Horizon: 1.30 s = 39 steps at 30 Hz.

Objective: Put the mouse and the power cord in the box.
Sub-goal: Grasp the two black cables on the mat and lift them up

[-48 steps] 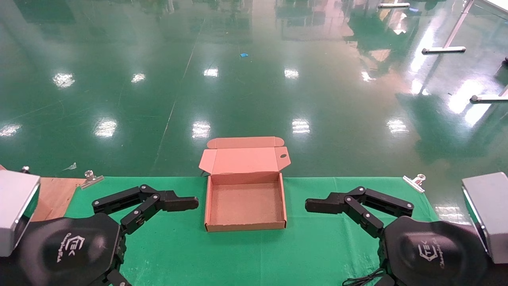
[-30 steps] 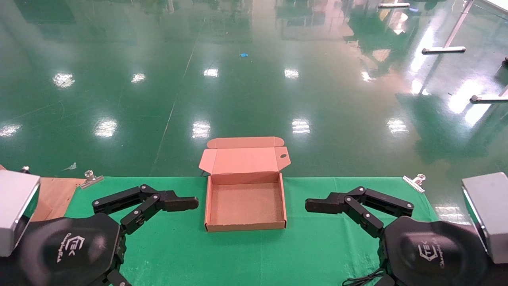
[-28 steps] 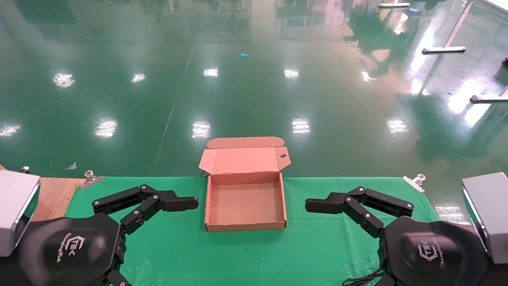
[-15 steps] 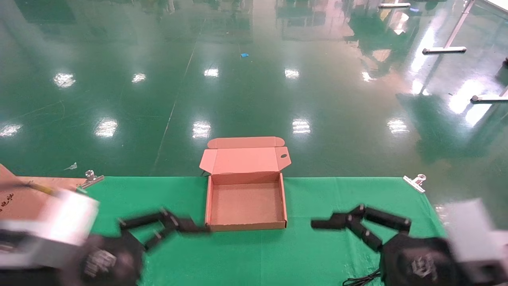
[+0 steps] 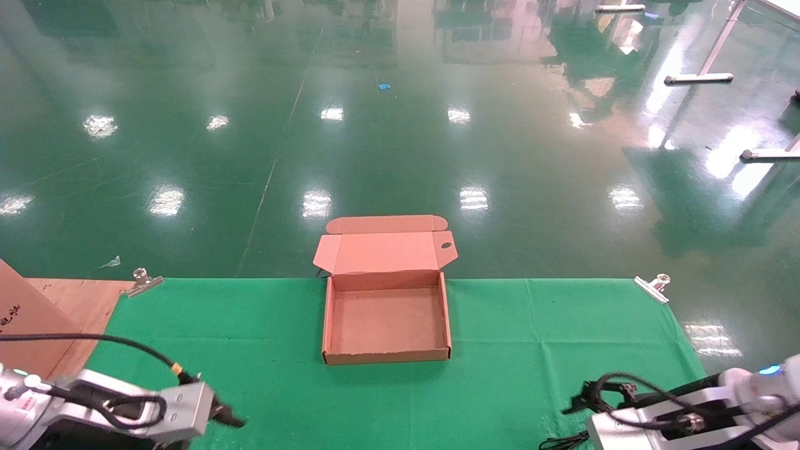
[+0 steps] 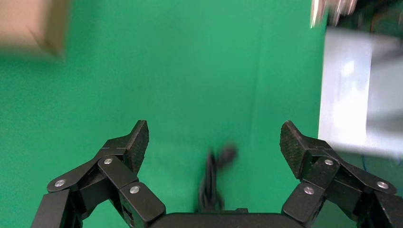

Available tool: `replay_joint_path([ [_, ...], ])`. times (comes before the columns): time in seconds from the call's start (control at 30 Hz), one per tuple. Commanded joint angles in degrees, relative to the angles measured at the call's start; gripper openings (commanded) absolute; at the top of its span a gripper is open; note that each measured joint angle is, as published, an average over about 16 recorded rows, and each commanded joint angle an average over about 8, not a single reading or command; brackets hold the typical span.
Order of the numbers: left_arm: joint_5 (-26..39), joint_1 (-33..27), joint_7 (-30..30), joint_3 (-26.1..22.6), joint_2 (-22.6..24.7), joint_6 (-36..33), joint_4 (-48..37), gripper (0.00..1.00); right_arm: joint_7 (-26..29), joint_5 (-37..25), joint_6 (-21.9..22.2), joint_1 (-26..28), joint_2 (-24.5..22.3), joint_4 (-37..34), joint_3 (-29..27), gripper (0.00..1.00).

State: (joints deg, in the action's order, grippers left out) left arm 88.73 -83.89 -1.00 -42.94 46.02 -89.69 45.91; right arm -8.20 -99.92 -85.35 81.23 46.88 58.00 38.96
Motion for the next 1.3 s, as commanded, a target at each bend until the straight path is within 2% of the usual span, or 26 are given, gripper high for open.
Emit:
replay_joint_path([
  [0.03, 4.1, -2.2, 2.3, -2.8, 1.2, 0.1, -4.1, 1.0, -2.0, -5.7, 0.4, 1.9, 2.2, -2.3, 2.7, 1.0],
  [0.17, 8.9, -3.7, 5.9, -5.9, 4.1, 1.4, -11.1, 1.0, -6.3, -11.1, 4.5, 2.9, 5.8, -8.2, 5.1, 1.0],
  [0.3, 11.2, -4.0, 8.6, -7.3, 6.4, 3.5, -17.1, 1.0, -10.4, -13.5, 8.8, 4.0, 9.2, -15.4, 6.1, 1.0],
  [0.57, 13.0, -3.3, 13.3, -8.2, 9.4, 8.3, -26.4, 1.0, -18.8, -13.5, 14.6, 6.4, 15.8, -31.2, 6.1, 1.0],
  [0.83, 13.2, -2.7, 16.3, -8.2, 12.2, 12.0, -32.8, 1.0, -25.1, -12.8, 18.2, 7.8, 20.5, -42.7, 5.9, 1.0],
  [0.87, 13.1, -2.7, 16.6, -8.1, 12.4, 12.5, -33.4, 1.0, -25.7, -12.8, 18.6, 8.0, 20.8, -43.8, 5.9, 0.87],
  [1.1, 13.2, -3.0, 18.8, -8.1, 13.5, 13.4, -36.6, 0.12, -29.2, -12.3, 19.8, 9.1, 22.4, -49.5, 5.6, 0.0],
  [1.13, 13.3, -3.1, 19.2, -8.2, 13.6, 13.4, -36.9, 0.0, -29.6, -12.2, 19.9, 9.3, 22.5, -50.1, 5.6, 0.0],
  [1.3, 13.1, -3.6, 20.4, -8.1, 13.7, 13.0, -38.6, 0.0, -31.4, -12.0, 20.0, 9.9, 23.2, -52.5, 5.5, 0.0],
])
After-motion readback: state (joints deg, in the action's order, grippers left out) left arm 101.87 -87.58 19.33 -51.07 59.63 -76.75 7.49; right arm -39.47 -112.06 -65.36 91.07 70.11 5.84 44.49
